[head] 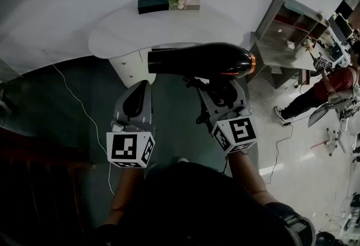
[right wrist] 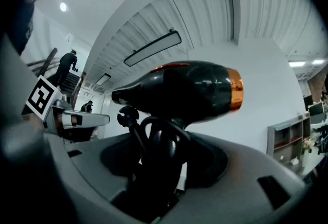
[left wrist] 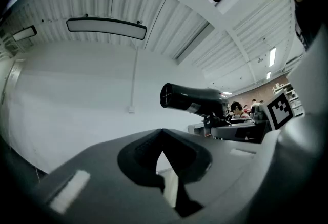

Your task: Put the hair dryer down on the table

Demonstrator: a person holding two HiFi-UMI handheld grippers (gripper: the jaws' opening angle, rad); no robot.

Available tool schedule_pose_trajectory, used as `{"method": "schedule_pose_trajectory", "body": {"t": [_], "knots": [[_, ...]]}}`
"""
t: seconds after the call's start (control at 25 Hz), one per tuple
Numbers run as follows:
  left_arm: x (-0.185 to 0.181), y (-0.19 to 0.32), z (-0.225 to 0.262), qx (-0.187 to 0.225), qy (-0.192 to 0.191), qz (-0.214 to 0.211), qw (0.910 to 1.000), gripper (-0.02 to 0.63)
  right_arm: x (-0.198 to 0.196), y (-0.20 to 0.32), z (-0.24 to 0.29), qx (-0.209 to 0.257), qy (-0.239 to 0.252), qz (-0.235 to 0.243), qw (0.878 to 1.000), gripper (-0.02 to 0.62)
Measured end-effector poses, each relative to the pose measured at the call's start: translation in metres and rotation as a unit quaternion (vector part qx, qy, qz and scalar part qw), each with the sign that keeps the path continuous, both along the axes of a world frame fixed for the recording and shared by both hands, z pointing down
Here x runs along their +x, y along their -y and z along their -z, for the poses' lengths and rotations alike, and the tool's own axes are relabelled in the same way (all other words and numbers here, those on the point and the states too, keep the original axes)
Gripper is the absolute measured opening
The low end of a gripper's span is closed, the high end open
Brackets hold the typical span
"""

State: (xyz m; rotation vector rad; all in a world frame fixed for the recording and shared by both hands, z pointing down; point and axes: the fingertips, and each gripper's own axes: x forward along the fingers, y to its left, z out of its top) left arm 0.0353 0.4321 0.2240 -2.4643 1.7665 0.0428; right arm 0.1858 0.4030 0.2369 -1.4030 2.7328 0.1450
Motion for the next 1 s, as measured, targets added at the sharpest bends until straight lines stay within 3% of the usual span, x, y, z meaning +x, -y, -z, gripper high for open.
{"method": "schedule_pose_trajectory", "body": {"t": [0.48,1.0], "knots": [[0.022,0.003,-0.008,-0.009,0.006,0.016,0.9998,0.012,0.026,0.011,-0.01,-0.008,0.017,0.009,1.0,0.247],[-0.024,0.071,-0.027,-0.013,-0.009,0.019,0.9997,0.012,-0.008,0.076,-0.02,-0.007,0.016,-0.005,1.0,0.247]]}}
